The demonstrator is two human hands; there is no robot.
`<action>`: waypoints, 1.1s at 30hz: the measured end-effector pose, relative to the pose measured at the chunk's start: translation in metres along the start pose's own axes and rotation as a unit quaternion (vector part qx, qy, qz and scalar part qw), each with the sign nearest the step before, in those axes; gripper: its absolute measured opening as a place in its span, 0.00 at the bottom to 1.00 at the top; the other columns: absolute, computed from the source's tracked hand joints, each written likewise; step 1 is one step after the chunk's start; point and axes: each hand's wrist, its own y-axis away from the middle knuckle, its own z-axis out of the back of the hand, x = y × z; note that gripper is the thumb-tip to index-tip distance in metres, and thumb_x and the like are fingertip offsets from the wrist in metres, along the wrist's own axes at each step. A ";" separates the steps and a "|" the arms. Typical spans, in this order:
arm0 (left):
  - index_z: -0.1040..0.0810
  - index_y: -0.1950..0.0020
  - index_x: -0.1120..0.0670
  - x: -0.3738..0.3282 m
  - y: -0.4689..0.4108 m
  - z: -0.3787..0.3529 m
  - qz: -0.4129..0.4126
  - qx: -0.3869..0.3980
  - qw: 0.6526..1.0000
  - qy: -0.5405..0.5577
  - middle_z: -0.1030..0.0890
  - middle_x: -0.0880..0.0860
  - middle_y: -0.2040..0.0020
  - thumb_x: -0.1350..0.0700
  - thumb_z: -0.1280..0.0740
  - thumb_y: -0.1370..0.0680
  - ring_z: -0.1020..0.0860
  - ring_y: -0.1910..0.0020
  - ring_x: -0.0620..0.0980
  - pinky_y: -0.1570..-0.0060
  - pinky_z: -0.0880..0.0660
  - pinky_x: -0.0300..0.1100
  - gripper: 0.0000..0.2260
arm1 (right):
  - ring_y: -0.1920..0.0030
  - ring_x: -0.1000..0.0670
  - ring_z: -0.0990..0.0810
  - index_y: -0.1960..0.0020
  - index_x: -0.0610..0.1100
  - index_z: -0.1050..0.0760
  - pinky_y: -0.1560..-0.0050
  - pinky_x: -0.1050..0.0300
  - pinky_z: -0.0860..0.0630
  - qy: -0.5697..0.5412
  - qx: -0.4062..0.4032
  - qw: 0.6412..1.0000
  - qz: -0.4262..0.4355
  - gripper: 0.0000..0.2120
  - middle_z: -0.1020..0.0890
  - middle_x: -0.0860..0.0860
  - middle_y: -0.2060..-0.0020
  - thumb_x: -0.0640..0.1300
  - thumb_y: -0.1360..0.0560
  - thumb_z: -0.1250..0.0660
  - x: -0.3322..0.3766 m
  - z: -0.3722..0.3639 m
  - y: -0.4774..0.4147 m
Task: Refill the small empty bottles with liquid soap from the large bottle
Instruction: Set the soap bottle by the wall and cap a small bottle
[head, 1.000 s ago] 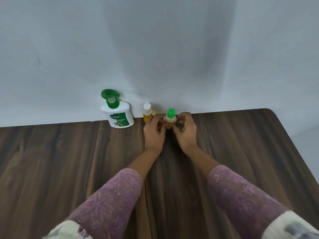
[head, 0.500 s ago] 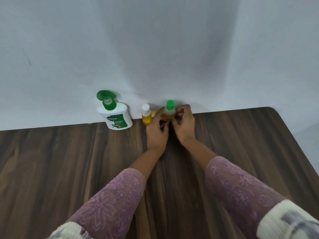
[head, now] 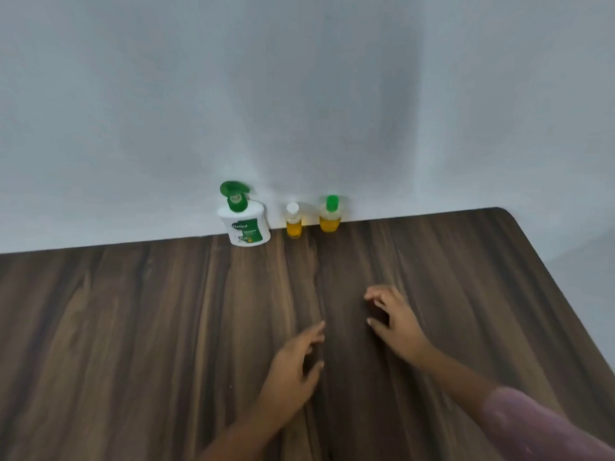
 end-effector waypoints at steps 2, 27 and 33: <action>0.37 0.26 0.40 -0.001 0.062 -0.005 -0.032 0.057 0.997 -0.041 0.26 0.41 0.35 0.58 0.34 0.26 0.28 0.35 0.40 0.36 0.30 0.38 0.30 | 0.33 0.54 0.31 0.40 0.59 0.31 0.32 0.58 0.34 0.047 0.061 0.997 0.030 0.26 0.27 0.51 0.38 0.35 0.31 0.33 -0.006 0.005 0.063; 0.25 0.43 0.40 -0.067 0.188 -0.077 0.069 -0.030 0.997 0.012 0.22 0.33 0.49 0.53 0.32 0.26 0.23 0.47 0.34 0.46 0.26 0.31 0.14 | 0.48 0.61 0.22 0.48 0.58 0.28 0.51 0.69 0.25 -0.108 -0.028 0.979 -0.171 0.16 0.20 0.63 0.50 0.39 0.26 0.30 0.063 -0.055 0.284; 0.25 0.35 0.46 -0.064 0.124 -0.075 0.040 -0.030 0.998 0.027 0.22 0.39 0.44 0.58 0.35 0.26 0.24 0.44 0.36 0.45 0.27 0.32 0.19 | 0.55 0.57 0.19 0.48 0.50 0.26 0.58 0.67 0.25 -0.149 -0.102 0.964 -0.193 0.15 0.19 0.57 0.55 0.37 0.29 0.26 0.056 -0.053 0.224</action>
